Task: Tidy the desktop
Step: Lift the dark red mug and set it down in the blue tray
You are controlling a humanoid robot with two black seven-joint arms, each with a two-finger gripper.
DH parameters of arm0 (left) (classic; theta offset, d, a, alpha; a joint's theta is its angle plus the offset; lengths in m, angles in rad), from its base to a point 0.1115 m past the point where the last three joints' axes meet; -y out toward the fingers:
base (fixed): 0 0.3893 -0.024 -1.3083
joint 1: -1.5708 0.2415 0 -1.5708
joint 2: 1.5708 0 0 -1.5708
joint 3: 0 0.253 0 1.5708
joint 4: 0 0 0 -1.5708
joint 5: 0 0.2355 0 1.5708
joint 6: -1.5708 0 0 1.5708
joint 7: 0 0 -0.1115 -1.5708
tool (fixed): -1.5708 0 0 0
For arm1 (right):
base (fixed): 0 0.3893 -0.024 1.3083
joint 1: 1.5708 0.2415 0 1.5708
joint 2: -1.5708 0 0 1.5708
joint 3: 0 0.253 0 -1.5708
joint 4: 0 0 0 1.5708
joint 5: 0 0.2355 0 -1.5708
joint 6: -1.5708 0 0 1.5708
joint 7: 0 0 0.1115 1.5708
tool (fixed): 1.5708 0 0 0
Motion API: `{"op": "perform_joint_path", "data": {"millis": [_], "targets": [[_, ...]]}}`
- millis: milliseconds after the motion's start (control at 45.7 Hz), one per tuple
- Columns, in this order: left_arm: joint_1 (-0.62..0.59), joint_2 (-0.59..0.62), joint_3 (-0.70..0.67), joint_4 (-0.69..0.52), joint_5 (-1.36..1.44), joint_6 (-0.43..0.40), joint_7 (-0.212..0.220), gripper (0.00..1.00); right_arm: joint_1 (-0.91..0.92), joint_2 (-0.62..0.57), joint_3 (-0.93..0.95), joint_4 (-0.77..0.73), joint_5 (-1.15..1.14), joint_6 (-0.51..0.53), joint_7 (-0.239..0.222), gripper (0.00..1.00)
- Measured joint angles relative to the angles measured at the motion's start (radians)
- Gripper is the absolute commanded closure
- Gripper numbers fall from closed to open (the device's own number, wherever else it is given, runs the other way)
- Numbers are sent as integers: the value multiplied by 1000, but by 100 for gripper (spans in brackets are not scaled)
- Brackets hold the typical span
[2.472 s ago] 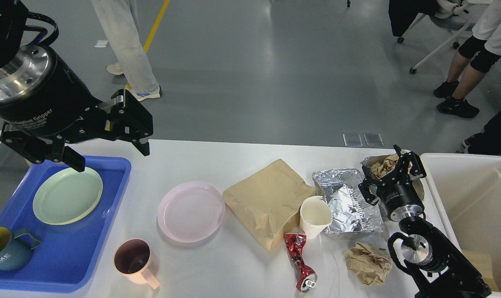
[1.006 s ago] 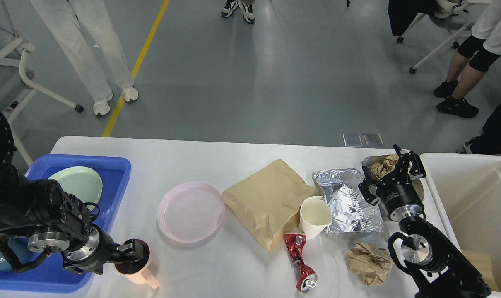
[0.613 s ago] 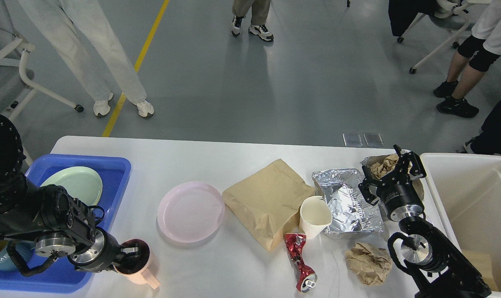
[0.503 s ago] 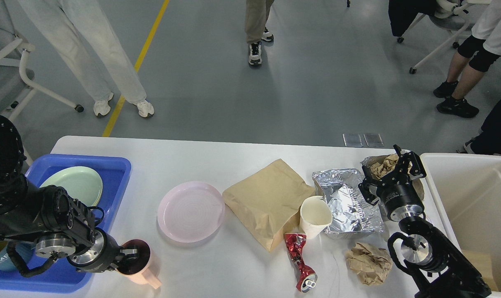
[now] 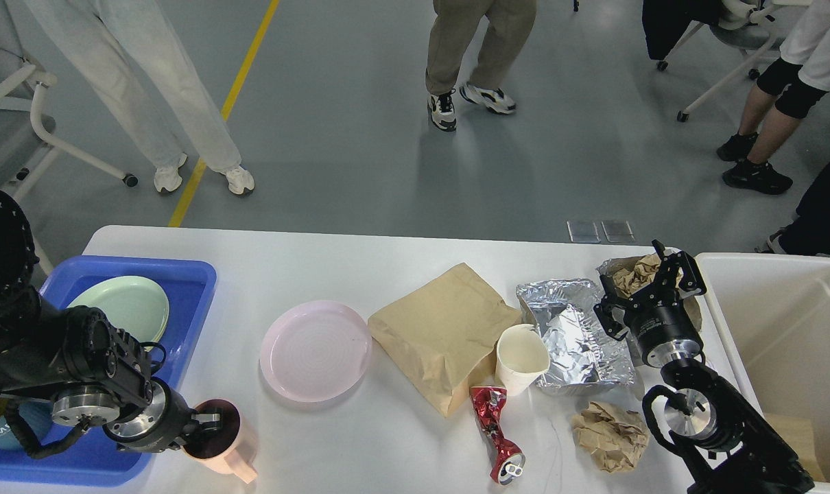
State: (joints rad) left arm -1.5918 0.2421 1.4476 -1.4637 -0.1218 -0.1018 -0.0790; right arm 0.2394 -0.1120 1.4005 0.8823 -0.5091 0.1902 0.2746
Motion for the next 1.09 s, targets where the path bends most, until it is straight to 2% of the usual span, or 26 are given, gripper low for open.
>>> {"op": "perform_joint_path", "data": {"millis": [131, 197, 438, 569, 766, 897, 1006, 1094], "targets": [[-242, 28, 71, -132, -2, -68, -3, 100, 0, 0, 0, 0, 0, 0, 0, 0], [-377, 30, 106, -188, -2, -138, -3, 100, 0, 0, 0, 0, 0, 0, 0, 0], [-877, 0, 198, -263, -1, -546, 1, 100, 0, 0, 0, 0, 0, 0, 0, 0], [-1060, -37, 204, -267, 12, -713, 2, 100, 0, 0, 0, 0, 0, 0, 0, 0], [-1102, -55, 204, -266, 31, -761, 3, 100, 0, 0, 0, 0, 0, 0, 0, 0], [-1077, -7, 215, -249, 95, -759, -2, 100, 0, 0, 0, 0, 0, 0, 0, 0], [-972, 122, 229, -170, 193, -729, -10, 100, 0, 0, 0, 0, 0, 0, 0, 0], [-831, 242, 214, -92, 283, -664, -12, 100, 0, 0, 0, 0, 0, 0, 0, 0]]}}
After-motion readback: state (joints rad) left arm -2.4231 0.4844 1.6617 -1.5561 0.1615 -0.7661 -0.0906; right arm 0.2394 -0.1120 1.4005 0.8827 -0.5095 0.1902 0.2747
